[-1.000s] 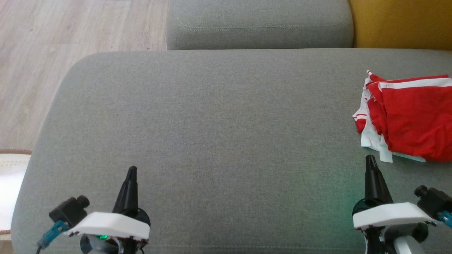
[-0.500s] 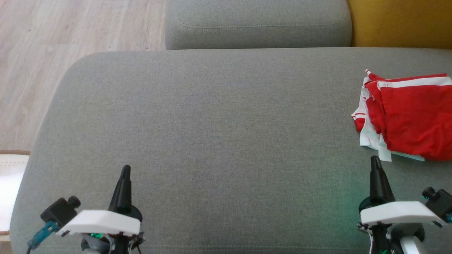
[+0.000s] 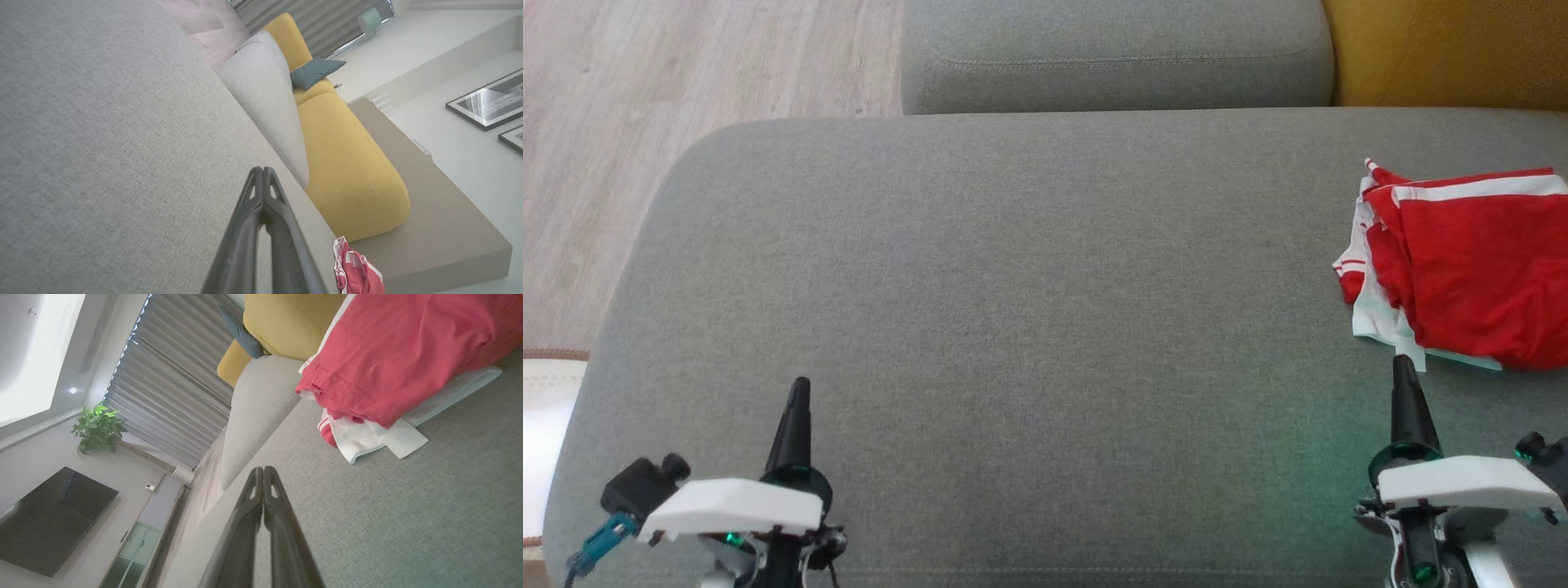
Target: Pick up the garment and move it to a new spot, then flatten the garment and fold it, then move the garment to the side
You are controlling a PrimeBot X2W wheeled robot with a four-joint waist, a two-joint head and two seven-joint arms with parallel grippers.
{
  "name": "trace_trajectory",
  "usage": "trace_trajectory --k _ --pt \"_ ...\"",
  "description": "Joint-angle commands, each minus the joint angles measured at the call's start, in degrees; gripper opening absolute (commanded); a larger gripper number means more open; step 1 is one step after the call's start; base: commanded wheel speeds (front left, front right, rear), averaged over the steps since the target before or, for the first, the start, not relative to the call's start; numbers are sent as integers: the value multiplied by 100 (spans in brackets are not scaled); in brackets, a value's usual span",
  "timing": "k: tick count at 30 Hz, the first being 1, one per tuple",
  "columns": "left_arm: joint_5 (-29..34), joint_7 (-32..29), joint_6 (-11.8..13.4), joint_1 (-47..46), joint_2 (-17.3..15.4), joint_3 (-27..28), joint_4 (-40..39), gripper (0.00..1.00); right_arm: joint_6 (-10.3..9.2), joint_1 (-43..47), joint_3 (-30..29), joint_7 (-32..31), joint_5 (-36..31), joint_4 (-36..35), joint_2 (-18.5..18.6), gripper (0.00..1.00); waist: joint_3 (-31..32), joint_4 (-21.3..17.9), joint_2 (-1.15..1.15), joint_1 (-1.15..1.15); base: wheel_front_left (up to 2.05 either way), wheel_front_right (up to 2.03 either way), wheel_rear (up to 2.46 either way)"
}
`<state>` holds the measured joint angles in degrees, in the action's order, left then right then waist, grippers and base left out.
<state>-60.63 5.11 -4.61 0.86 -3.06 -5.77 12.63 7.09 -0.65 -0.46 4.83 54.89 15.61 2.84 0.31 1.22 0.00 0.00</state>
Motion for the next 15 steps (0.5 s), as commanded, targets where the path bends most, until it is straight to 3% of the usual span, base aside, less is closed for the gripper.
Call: trace_trajectory --k 1,15 --pt "-158 -45 -58 -331 -87 188 -166 0 22 -304 25 -38 184 -181 115 0 -1 -3 0 0 0 0 0" --pt "-861 -260 -109 -411 -94 378 -99 0 26 -356 -74 -248 1009 -179 121 0 -12 -29 0 0 0 0 0"
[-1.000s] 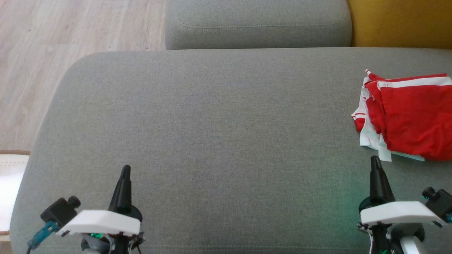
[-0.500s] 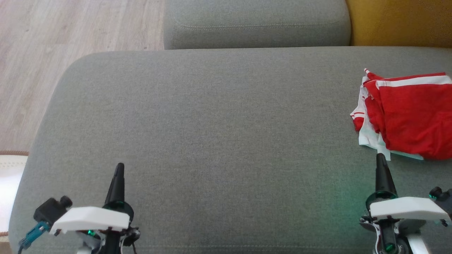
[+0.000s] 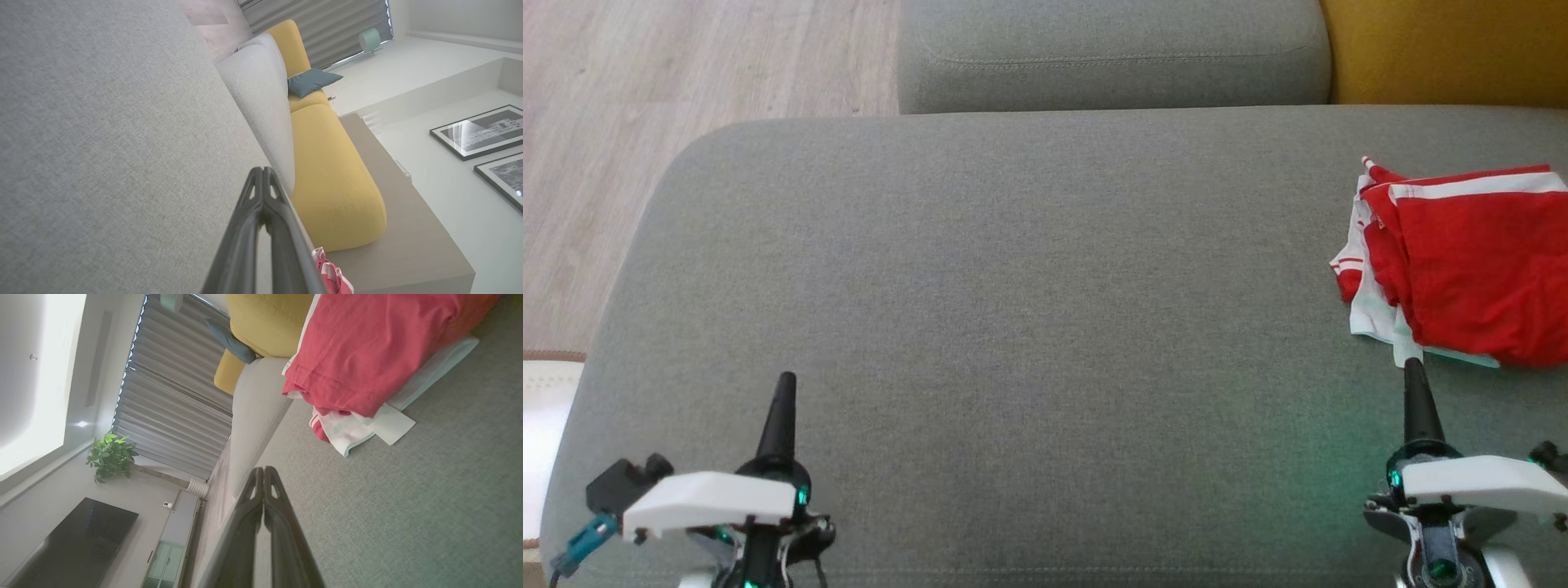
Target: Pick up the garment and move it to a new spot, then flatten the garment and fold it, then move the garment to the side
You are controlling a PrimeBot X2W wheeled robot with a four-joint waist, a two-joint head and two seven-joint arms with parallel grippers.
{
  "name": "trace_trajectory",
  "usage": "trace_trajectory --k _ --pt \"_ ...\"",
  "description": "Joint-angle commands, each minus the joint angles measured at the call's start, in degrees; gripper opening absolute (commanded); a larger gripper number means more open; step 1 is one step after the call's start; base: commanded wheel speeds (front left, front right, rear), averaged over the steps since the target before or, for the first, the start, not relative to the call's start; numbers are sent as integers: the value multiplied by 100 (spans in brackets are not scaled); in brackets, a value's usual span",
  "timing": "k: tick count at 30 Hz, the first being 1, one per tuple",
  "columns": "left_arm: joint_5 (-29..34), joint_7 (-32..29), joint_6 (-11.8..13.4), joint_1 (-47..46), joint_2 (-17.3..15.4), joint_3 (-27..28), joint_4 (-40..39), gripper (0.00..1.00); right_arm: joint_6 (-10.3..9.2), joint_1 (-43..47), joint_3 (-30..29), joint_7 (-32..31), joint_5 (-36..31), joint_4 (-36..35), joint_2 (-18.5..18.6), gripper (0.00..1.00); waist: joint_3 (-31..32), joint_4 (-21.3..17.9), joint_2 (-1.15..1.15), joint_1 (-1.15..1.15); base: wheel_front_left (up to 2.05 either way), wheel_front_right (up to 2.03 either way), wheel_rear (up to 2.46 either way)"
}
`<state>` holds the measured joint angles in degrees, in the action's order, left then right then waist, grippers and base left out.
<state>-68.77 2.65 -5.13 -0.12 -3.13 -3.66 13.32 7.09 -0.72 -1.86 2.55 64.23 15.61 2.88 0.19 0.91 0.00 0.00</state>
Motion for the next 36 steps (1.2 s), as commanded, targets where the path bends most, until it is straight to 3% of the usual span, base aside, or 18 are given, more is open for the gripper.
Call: trace_trajectory --k 1,36 --pt "-101 -30 -61 -318 -87 182 -163 0 26 -353 59 -37 138 -178 117 0 -1 -1 0 0 0 0 0" --pt "-1922 -612 -196 -529 -89 703 13 0 37 -490 -221 -604 2280 -170 116 0 -29 -71 0 0 0 0 0"
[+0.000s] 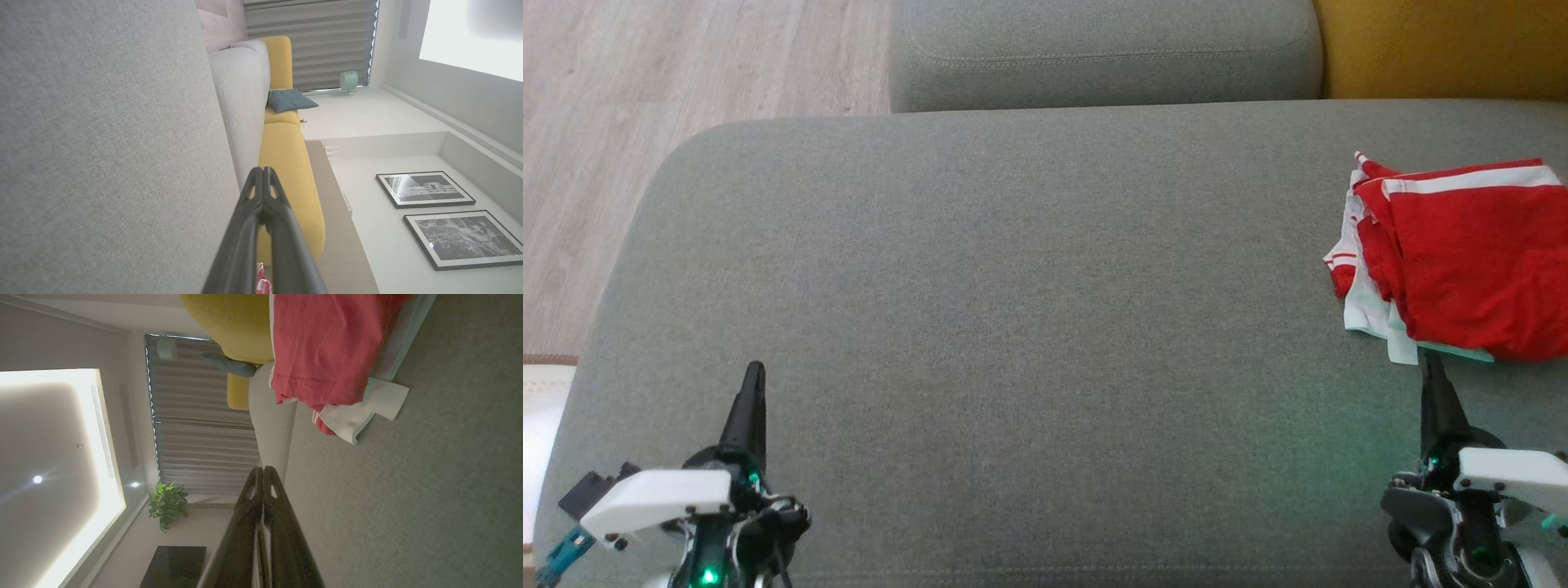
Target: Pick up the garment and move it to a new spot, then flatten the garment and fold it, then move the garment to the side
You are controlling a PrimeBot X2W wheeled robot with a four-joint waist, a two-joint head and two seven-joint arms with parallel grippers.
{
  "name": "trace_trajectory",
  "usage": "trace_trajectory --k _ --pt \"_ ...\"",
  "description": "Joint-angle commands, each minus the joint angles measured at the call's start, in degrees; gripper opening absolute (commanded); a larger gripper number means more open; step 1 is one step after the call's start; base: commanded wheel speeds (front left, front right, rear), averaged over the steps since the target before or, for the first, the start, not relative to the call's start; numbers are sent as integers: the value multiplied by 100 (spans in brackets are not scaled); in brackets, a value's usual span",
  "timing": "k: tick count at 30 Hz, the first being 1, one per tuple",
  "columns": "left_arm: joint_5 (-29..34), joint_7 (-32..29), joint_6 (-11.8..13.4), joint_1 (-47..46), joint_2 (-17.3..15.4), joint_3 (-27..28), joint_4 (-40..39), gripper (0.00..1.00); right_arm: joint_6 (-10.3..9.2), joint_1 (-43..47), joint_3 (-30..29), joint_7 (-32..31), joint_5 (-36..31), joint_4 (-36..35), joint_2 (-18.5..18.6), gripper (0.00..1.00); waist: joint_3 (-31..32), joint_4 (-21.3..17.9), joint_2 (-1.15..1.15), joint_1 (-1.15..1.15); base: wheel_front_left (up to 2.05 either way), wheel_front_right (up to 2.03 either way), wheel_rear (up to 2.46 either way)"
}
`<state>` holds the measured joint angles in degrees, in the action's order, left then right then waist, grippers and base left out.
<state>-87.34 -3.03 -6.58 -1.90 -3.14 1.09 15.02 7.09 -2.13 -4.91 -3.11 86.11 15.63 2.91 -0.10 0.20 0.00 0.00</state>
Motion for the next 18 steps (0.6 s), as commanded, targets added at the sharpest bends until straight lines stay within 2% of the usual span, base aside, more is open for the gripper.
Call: trace_trajectory --k 1,10,18 --pt "-118 -61 -55 -358 -88 243 -152 0 37 -353 74 -55 155 -172 113 0 -1 -1 0 0 0 0 0" --pt "-598 -218 -90 -414 -86 384 -105 0 40 -390 -4 -208 720 -170 110 0 -8 -20 0 0 0 0 0" --pt "-599 -234 -91 -417 -76 403 -103 0 40 -392 -21 -224 723 -168 100 0 -8 -20 0 0 0 0 0"
